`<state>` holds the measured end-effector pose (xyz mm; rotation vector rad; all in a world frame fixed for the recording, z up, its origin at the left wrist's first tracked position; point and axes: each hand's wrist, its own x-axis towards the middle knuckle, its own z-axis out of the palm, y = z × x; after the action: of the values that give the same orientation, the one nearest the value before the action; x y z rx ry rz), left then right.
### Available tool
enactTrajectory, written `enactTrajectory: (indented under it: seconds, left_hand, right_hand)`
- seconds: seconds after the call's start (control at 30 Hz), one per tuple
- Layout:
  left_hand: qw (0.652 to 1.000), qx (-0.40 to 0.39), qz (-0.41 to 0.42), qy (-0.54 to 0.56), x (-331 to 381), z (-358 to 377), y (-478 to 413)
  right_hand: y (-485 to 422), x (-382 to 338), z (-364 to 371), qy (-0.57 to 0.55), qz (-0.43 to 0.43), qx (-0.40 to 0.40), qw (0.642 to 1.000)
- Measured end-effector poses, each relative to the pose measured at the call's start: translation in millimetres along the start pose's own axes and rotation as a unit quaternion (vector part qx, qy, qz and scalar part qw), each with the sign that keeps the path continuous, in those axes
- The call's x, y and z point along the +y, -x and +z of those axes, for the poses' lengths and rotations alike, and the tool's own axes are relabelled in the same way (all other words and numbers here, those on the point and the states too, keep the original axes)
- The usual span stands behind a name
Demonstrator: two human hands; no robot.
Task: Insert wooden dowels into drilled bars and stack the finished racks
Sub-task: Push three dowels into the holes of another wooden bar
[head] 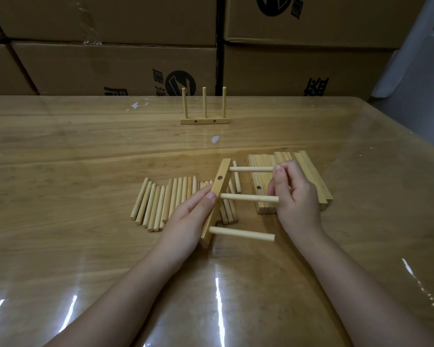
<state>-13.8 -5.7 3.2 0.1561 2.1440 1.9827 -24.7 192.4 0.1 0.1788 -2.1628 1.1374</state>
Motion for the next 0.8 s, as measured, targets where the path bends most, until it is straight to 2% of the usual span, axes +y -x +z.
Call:
enactTrajectory:
  seconds: [0.8]
  left_hand:
    - [1.0, -0.004, 0.024, -0.016, 0.3, 0.7, 1.1]
  right_hand:
    - [0.8, 8.3, 0.9, 0.008, 0.012, -0.008, 1.0]
